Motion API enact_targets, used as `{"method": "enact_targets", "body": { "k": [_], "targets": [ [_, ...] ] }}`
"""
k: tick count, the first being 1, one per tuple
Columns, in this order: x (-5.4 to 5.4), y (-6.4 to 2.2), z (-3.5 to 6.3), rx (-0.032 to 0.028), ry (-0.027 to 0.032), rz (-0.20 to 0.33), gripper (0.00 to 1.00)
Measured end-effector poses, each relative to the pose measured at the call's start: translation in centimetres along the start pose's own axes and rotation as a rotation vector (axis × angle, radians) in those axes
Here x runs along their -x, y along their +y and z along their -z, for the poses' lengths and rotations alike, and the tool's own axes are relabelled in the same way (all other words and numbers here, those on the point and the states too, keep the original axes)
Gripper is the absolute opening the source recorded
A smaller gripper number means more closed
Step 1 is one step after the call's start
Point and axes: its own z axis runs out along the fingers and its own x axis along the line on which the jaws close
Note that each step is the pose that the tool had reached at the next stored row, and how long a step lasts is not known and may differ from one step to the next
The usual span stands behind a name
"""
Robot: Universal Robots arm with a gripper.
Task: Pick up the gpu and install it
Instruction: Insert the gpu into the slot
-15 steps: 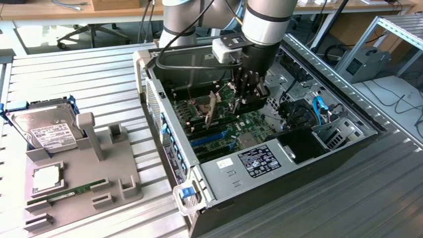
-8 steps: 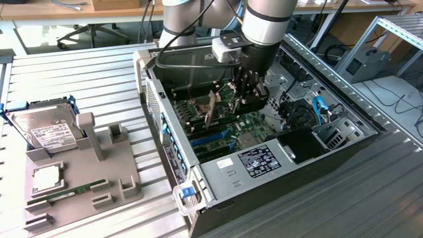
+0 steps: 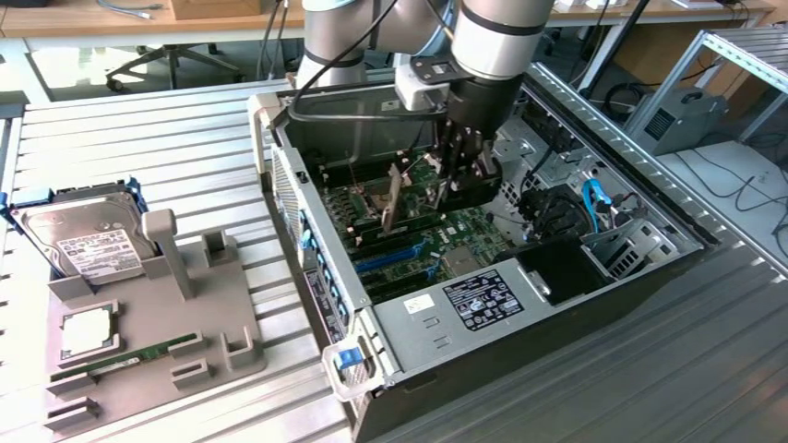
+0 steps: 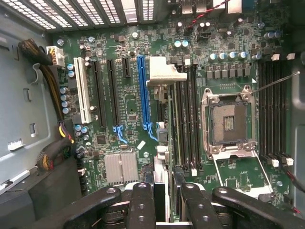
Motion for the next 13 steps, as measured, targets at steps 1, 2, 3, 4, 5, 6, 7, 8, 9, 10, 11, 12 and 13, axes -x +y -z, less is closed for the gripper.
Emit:
{"method": "enact_targets", "body": {
  "k": [1, 2, 3, 4, 5, 6, 7, 8, 9, 10, 11, 12, 13],
  "targets": [
    [0.00, 0.00, 0.06, -0.0001, 0.0001, -0.003, 0.27],
    [0.00, -0.01, 0.13, -0.0002, 0.0002, -0.006, 0.27],
    [0.00, -0.01, 0.21, -0.0003, 0.0004, -0.009, 0.27],
    [0.00, -0.01, 0.35, -0.0006, 0.0004, -0.012, 0.27],
    [0.00, -0.02, 0.57, -0.0010, 0.0006, -0.016, 0.27],
    [0.00, -0.03, 0.68, -0.0013, 0.0006, -0.019, 0.27],
    [0.00, -0.03, 0.79, -0.0015, 0.0007, -0.020, 0.27],
    [0.00, -0.04, 0.88, -0.0018, 0.0006, -0.021, 0.27],
    [0.00, -0.04, 0.92, -0.0020, 0.0006, -0.022, 0.27],
    [0.00, -0.03, 0.92, -0.0020, 0.0004, -0.023, 0.27],
    [0.00, -0.03, 0.91, -0.0021, 0.0001, -0.023, 0.27],
    [-0.01, -0.01, 0.93, -0.0020, 0.0001, -0.023, 0.27],
    [-0.03, 0.00, 0.93, -0.0019, 0.0001, -0.023, 0.27]
  ]
}}
